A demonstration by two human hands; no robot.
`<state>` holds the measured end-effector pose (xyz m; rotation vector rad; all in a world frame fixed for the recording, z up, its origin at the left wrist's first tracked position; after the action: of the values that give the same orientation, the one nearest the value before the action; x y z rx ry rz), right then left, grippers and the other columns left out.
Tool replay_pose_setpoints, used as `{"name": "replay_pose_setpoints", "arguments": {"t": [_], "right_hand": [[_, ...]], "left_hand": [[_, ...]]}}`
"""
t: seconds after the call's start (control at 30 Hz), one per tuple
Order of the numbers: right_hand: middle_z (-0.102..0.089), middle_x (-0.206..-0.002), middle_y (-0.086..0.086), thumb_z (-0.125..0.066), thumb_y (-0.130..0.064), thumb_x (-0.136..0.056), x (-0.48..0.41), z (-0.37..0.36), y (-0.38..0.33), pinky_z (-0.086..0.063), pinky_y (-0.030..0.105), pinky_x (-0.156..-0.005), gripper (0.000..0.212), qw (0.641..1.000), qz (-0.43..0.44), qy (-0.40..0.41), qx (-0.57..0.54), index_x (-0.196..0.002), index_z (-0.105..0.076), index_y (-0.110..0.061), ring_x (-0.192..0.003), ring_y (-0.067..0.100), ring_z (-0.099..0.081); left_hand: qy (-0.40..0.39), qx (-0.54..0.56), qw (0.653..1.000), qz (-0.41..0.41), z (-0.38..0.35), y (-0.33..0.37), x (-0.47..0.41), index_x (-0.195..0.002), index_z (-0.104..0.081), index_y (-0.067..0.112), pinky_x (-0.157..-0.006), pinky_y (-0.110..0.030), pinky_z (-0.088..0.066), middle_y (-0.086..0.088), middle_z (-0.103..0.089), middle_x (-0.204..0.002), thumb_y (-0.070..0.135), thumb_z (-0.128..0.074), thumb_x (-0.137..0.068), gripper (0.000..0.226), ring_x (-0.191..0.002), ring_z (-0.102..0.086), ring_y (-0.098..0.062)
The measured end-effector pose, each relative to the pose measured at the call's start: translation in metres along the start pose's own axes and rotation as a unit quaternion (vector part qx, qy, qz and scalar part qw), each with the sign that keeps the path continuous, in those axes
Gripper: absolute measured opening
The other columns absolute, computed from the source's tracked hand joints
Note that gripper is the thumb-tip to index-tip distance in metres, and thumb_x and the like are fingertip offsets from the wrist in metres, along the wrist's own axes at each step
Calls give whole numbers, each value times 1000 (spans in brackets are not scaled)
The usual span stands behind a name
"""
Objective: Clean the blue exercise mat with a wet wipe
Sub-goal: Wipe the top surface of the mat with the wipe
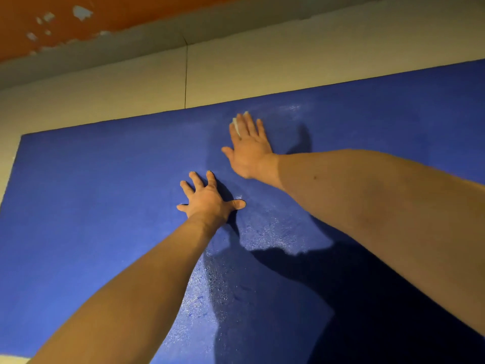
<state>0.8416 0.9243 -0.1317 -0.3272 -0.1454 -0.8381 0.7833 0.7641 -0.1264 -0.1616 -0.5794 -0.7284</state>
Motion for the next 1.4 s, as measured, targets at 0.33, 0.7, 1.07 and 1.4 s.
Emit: {"name": "replay_pose_setpoints", "arguments": {"t": [0.33, 0.7, 1.07, 1.4], "right_hand": [[10, -168, 17, -17, -55, -105, -31, 25, 60, 10, 52, -124, 75, 991, -122, 13, 45, -161, 2, -8, -154, 37, 15], [15, -169, 6, -17, -53, -107, -36, -3, -42, 10, 50, -124, 71, 995, 89, -13, 49, -162, 6, -15, -154, 26, 19], [8, -169, 14, -16, -59, -104, -5, 34, 142, 11, 50, -124, 77, 983, -178, 33, 22, -162, -1, -10, -154, 34, 14], [9, -169, 13, -20, -54, -106, 8, 11, 47, 8, 47, -125, 76, 999, -33, 14, -17, -161, 0, -4, -154, 29, 16]], "left_hand": [[-1, -2, 1000, 0, 1, 0, 0, -160, 2, 28, -109, -77, -17, -3, 17, -165, 78, -70, -68, 127, -151, 17, -37], [-22, 10, 1000, 15, -2, 0, -1, -159, 7, 31, -110, -76, -13, -1, 24, -164, 72, -73, -70, 127, -150, 23, -34], [-25, 11, 1000, 14, -1, 0, 0, -159, 6, 32, -111, -76, -11, -1, 24, -164, 75, -72, -69, 127, -150, 22, -34], [-20, 8, 1000, 15, -1, 0, -2, -159, 4, 31, -109, -77, -14, -1, 22, -164, 75, -73, -67, 128, -150, 20, -35]]}}
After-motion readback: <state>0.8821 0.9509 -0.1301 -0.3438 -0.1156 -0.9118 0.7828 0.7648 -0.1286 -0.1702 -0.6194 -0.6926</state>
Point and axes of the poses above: each hand's wrist, its own x-axis away from the middle knuckle, its own z-axis out of the back of the hand, y = z × x, the point moved 9 cm from there along -x, towards the middle knuckle
